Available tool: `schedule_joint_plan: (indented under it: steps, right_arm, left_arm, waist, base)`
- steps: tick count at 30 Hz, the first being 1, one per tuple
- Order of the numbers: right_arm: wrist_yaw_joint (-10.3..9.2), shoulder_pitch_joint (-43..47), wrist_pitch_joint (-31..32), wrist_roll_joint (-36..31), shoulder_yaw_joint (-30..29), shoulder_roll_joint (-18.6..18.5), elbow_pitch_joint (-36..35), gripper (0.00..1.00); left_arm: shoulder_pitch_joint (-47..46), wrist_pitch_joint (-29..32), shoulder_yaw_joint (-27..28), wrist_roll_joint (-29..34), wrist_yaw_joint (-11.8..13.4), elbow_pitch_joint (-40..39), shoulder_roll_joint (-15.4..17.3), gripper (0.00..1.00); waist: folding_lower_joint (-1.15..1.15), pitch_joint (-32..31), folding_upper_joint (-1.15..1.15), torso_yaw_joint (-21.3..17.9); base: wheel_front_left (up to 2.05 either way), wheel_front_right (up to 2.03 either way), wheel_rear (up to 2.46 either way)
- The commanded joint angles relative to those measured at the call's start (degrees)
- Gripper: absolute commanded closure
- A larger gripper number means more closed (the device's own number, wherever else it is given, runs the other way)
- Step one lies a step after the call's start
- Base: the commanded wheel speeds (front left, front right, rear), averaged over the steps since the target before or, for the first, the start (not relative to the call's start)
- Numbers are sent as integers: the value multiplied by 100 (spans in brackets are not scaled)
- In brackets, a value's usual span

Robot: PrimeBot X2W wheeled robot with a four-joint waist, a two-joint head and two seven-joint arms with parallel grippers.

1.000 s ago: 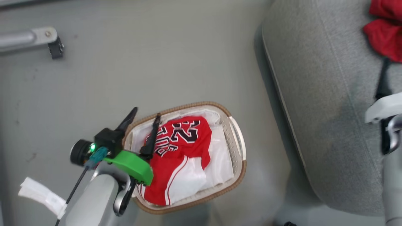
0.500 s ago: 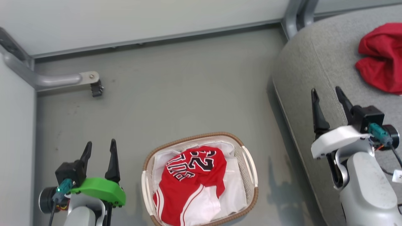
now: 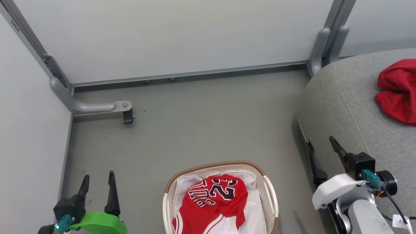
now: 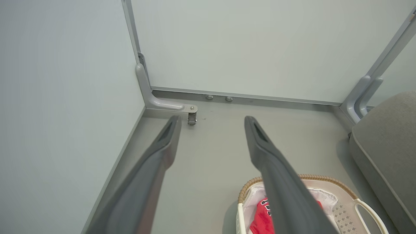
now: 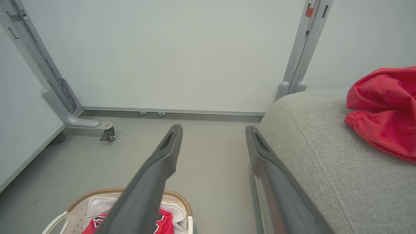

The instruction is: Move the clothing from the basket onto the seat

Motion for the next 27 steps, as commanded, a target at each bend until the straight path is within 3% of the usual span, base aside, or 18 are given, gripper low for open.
schedule_joint_plan:
  steps: [1,15,27]
  right_arm:
    - [-6,153,-11,45,1,-8,-21,0]
    - [-6,355,-11,70,24,30,-21,0]
    - [-6,-593,-12,121,236,58,-611,0]
  left_arm:
    - [166,2,18,-34,-31,-46,-7,0]
    - [415,3,-481,-284,-43,-27,-11,0]
    - [-983,3,-1703,-671,-44,965,-4,0]
  waist:
    - [1,-182,0,35]
    - [1,-230,0,-83]
    - [1,1307,0,-575]
  base:
    - [0,0,0]
    - [0,0,0]
    - [0,0,0]
